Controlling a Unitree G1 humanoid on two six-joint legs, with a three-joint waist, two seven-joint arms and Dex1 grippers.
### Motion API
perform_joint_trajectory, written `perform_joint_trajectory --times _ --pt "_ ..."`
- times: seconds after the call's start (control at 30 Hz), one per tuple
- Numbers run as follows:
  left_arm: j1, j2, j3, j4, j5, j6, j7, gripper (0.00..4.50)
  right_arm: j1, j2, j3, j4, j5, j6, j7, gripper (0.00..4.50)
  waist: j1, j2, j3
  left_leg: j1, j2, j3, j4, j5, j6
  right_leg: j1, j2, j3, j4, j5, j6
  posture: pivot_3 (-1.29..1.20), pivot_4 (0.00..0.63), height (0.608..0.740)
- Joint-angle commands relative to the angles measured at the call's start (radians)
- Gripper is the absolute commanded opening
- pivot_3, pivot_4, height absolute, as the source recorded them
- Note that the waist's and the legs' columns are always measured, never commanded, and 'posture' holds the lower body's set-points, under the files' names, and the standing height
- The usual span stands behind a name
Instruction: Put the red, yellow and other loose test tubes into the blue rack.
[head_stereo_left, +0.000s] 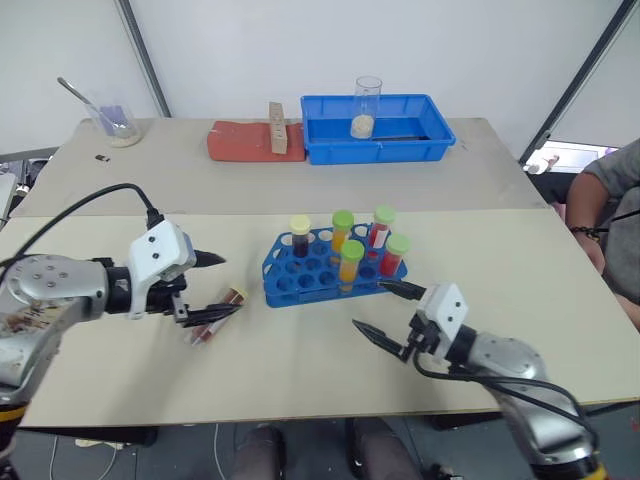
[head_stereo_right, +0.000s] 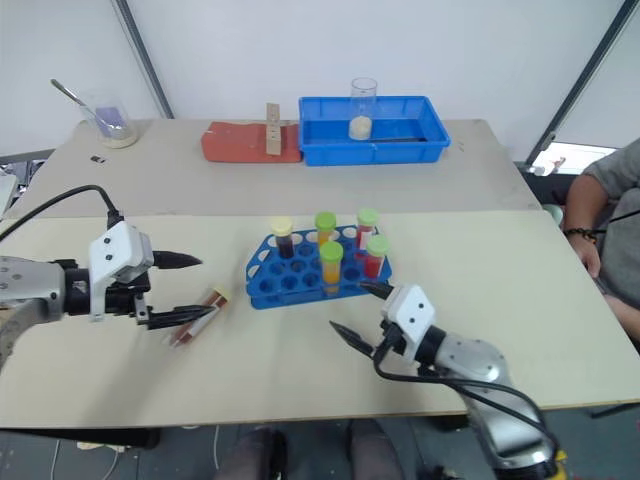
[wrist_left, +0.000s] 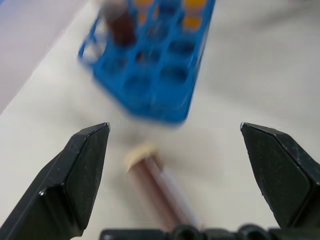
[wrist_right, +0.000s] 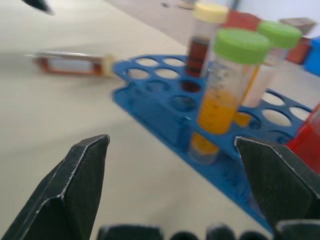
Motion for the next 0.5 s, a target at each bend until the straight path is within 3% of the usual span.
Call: perform_joint_trajectory --times 0.03,0.27,0.5 --pt "-0.099 0.062 -0.069 0.055 0.019 0.114 -0.031 4.50 -0.064 -0.068 -0.044 -0.098 0.145 0.094 0.090 4.45 0.000 0.000 0.000 0.000 0.000 0.000 0.000 0.000 0.000 0.000 0.000 0.000 0.000 0.000 0.000 0.00 0.150 0.729" --pt "-0.353 -0.002 -0.293 0.103 0.018 0.433 0.004 4.50 -0.187 -0.089 0.025 -0.142 0.221 0.178 0.133 4.45 0.006 -0.001 0.001 -0.002 0.000 -0.001 0.000 0.000 0.000 0.000 0.001 0.000 -0.001 -0.001 0.000 0.00 0.150 0.729" --pt "-0.538 -0.045 -0.506 0.173 0.090 0.579 0.001 4.50 -0.209 -0.042 0.082 -0.176 0.221 0.206 0.089 4.45 0.020 -0.005 0.003 -0.004 -0.001 -0.001 0.001 0.000 0.001 -0.001 0.001 0.000 -0.001 0.000 0.004 0.00 0.150 0.729"
